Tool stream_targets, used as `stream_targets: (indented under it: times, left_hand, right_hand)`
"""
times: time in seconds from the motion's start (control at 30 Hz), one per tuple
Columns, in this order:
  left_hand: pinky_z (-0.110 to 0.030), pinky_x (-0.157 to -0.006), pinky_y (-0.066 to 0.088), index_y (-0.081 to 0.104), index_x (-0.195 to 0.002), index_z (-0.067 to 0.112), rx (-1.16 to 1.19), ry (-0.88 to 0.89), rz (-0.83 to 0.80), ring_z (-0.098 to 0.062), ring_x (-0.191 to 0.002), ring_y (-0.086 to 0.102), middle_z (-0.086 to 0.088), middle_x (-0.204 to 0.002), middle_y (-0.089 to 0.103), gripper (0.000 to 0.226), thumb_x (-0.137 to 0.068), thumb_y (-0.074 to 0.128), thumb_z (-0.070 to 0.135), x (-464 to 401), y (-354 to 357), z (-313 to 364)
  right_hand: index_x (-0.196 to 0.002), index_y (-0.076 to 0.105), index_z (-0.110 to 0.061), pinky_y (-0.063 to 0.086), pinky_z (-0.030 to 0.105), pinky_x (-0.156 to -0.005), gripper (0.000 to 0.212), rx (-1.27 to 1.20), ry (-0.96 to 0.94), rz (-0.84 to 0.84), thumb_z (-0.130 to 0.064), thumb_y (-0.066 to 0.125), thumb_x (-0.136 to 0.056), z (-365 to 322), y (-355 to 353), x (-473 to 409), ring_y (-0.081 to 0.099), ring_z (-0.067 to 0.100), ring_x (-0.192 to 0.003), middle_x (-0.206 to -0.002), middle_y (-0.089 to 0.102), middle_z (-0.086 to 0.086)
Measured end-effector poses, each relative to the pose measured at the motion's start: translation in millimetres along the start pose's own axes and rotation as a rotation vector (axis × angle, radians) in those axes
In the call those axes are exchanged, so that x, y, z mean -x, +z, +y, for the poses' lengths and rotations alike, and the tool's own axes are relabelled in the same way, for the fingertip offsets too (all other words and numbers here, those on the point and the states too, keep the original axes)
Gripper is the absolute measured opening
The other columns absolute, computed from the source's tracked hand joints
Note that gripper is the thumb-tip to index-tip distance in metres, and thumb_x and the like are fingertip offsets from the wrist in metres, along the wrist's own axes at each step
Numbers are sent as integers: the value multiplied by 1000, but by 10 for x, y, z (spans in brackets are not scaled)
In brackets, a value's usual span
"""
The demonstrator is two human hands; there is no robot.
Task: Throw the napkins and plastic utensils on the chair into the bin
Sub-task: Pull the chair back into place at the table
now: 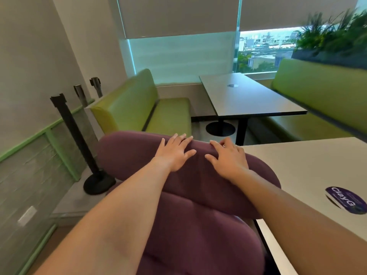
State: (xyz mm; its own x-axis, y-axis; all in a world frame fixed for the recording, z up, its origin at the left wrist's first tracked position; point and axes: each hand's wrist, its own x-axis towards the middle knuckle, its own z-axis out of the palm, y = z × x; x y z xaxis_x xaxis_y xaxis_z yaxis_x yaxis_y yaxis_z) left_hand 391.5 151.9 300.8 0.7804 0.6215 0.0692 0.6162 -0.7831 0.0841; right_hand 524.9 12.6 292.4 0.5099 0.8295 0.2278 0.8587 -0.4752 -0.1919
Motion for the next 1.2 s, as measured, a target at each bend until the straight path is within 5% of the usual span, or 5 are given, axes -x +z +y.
stream_targets:
  times: [0.33, 0.6, 1.2]
  left_hand:
    - [-57, -118, -6, 33, -143, 34, -47, 3, 119, -23, -143, 21, 2, -148, 35, 58, -95, 21, 65, -354, 141, -458]
    - [-41, -111, 18, 50, -128, 31, 91, 64, 216, -23, -125, 32, 3, -130, 46, 65, -85, 32, 77, -519, 186, -734]
    - [-36, -100, 23, 57, -123, 31, 82, -87, 366, -19, -118, 37, 4, -123, 52, 65, -84, 33, 77, -277, 142, -2214]
  right_hand:
    - [-149, 17, -44, 23, 47, -105, 67, 150, 94, 2, -74, 8, -90, -159, 193, -156, 35, 27, -129, -141, 42, 3]
    - [-136, 42, -33, 27, 48, -101, 74, 221, 231, 64, -78, 10, -86, -391, 301, -319, 40, 28, -122, -134, 48, 3]
    - [-133, 43, -25, 22, 47, -108, 69, 217, 143, -22, -73, 18, -90, -1703, 712, -1069, 39, 30, -123, -132, 47, 7]
